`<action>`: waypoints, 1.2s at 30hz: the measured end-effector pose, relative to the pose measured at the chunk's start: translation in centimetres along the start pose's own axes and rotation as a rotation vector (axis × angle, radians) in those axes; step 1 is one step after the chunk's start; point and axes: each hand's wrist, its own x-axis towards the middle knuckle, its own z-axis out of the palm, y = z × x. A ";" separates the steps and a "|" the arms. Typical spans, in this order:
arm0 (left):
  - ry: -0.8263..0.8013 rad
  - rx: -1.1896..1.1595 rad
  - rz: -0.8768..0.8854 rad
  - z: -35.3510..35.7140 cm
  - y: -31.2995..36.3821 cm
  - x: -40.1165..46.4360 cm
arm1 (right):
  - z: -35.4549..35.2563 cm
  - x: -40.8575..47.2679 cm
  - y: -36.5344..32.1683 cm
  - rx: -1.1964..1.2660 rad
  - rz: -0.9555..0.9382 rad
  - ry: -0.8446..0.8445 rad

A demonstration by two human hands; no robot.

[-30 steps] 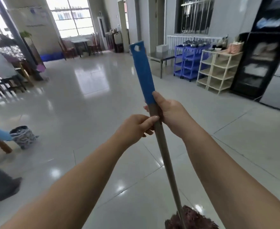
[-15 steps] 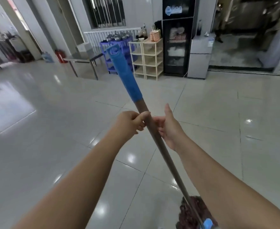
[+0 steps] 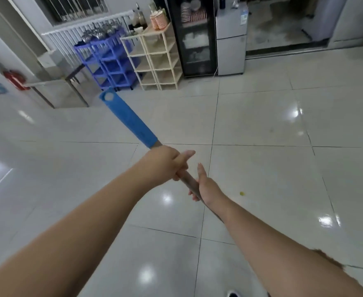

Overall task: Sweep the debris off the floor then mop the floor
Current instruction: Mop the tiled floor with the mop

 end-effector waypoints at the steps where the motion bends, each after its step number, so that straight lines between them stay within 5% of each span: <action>1: -0.020 0.105 0.103 -0.2 0.2 0.9 | 0.5 0.7 0.0 0.017 0.020 0.000; 4: -0.094 0.538 0.340 -0.5 -0.3 4.7 | 1.6 2.4 0.5 0.074 0.039 0.050; 7: -0.400 0.949 0.269 0.3 -2.5 7.7 | 2.8 3.3 1.0 0.149 0.047 0.104; 10: -0.948 0.726 -0.091 0.4 -6.1 10.4 | 4.4 3.6 3.5 0.296 0.219 0.270; 12: -1.121 0.608 -0.173 0.5 -9.7 12.0 | 5.7 3.1 6.9 0.349 0.421 0.513; 14: -1.138 0.544 -0.192 1.0 -13.9 12.8 | 7.9 1.9 10.2 0.326 0.620 0.800; 17: -1.226 0.395 -0.318 2.9 -19.8 11.8 | 12.9 0.8 13.0 0.784 0.830 0.785; 20: -1.296 0.356 -0.386 4.6 -23.3 10.0 | 16.5 2.4 14.7 1.562 0.675 0.762; 22: -1.267 0.342 -0.383 5.4 -24.6 9.4 | 16.7 4.1 15.1 1.760 0.556 0.864; 26: -1.243 0.313 -0.359 5.2 -26.0 9.4 | 16.6 6.0 14.1 1.605 0.687 0.892; 36: -1.265 0.304 -0.540 -1.8 -33.2 9.8 | 22.5 9.7 9.7 1.397 0.816 0.584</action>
